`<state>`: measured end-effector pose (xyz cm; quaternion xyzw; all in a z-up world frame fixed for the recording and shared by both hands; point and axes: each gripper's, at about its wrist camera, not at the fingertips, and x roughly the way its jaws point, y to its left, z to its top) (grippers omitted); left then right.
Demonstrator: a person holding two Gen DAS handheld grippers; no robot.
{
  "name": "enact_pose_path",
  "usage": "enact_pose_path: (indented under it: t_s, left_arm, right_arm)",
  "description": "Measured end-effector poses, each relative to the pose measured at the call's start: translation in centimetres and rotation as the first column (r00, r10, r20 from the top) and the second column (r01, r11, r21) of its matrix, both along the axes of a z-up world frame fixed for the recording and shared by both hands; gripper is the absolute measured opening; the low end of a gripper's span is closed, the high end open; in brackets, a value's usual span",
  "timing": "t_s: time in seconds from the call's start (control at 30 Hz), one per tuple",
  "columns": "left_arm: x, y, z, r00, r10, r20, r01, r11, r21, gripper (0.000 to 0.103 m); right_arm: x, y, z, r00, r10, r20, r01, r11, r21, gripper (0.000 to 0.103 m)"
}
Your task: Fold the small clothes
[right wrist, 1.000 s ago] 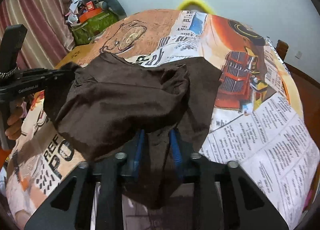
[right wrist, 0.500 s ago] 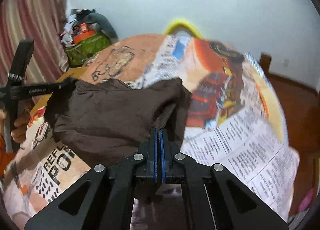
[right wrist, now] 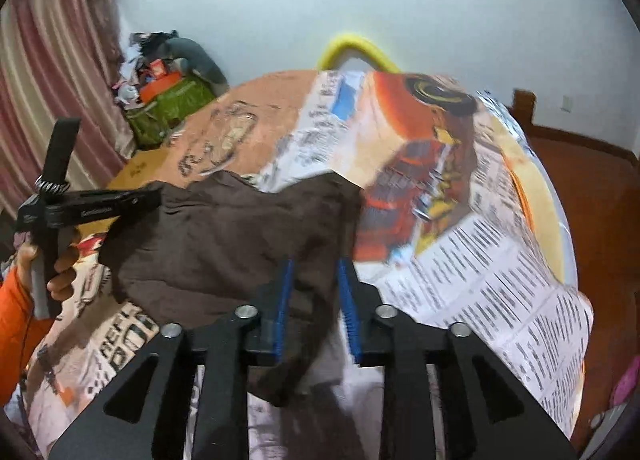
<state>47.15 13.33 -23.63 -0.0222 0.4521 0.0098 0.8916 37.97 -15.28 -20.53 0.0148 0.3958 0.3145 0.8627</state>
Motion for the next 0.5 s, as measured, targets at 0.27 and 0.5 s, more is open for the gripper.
enact_pose_path:
  t_s: [0.27, 0.5]
  left_arm:
    - [-3.3, -2.1, -1.1, 0.995, -0.094, -0.033, 0.095, 0.996, 0.006, 0.059]
    - [-6.0, -0.1, -3.4, 0.993, -0.065, -0.098, 0.066, 0.998, 0.012, 0.073]
  right_arm:
    - [-0.3, 4.0, -2.6, 0.993, 0.099, -0.060, -0.102, 0.994, -0.037, 0.038]
    - [-1.6, 3.7, -3.7, 0.990, 0.120, -0.075, -0.127, 0.987, -0.097, 0.044]
